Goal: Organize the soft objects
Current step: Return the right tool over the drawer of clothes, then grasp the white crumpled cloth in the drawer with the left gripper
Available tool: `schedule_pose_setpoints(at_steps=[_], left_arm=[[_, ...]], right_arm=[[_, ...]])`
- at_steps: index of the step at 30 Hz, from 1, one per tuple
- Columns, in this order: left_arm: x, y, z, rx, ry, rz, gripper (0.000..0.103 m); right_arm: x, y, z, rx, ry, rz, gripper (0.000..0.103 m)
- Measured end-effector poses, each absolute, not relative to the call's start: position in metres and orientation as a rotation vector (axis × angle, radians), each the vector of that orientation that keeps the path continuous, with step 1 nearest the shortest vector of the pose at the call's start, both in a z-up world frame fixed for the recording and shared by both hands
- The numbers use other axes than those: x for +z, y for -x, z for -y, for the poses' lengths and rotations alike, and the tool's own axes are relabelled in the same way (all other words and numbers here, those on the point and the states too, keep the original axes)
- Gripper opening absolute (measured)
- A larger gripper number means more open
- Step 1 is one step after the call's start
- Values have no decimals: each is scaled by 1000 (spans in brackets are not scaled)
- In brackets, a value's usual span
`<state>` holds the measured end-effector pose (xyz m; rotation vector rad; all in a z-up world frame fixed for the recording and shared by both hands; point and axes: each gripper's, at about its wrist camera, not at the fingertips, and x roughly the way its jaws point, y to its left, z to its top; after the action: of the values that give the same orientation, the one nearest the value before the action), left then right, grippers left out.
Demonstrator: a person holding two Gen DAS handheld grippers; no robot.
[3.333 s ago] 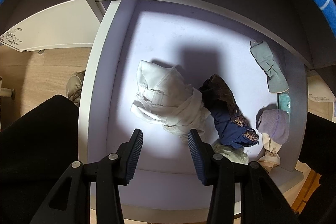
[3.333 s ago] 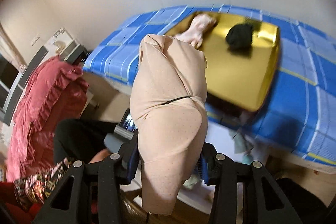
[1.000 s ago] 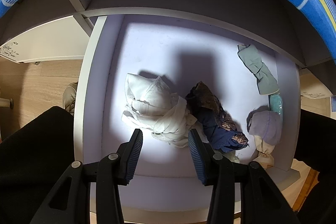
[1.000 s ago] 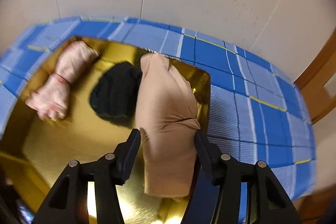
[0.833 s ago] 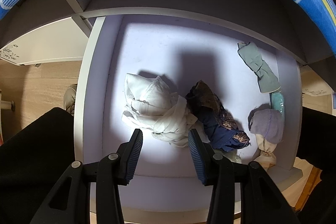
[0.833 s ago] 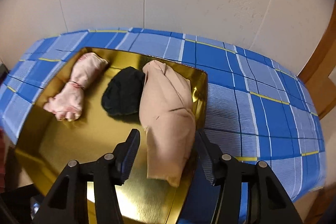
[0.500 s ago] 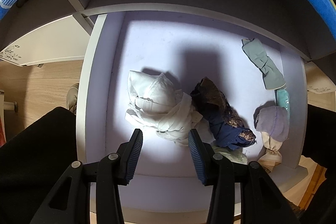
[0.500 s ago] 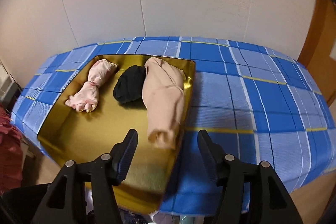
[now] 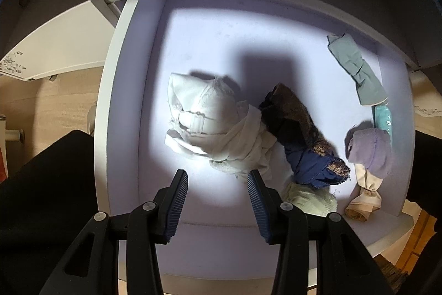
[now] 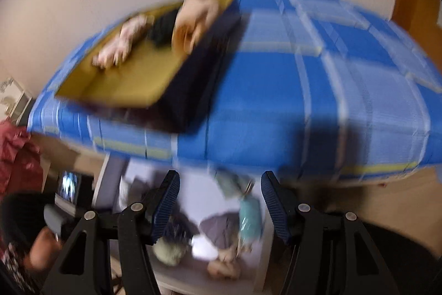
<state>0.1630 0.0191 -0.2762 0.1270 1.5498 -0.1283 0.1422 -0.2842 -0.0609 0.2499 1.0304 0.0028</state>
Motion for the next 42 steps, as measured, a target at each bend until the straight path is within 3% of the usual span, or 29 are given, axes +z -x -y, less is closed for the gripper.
schedule_pose_setpoints(at_steps=[12, 14, 19, 28, 42], left_arm=[[-298, -159, -36, -152, 54, -1623, 45], [-302, -158, -36, -166, 103, -1633, 50], [-303, -163, -35, -171, 151, -1605, 54], [-311, -183, -45, -106, 293, -1583, 56], [-330, -201, -17, -134, 183, -1565, 62]], right_arm=[[-199, -149, 237, 58, -226, -1479, 65], [-211, -149, 238, 33, -228, -1518, 67], [-223, -150, 239, 31, -272, -1568, 74], [-229, -153, 234, 47, -314, -1586, 74], [-232, -154, 245, -4, -361, -1596, 76]])
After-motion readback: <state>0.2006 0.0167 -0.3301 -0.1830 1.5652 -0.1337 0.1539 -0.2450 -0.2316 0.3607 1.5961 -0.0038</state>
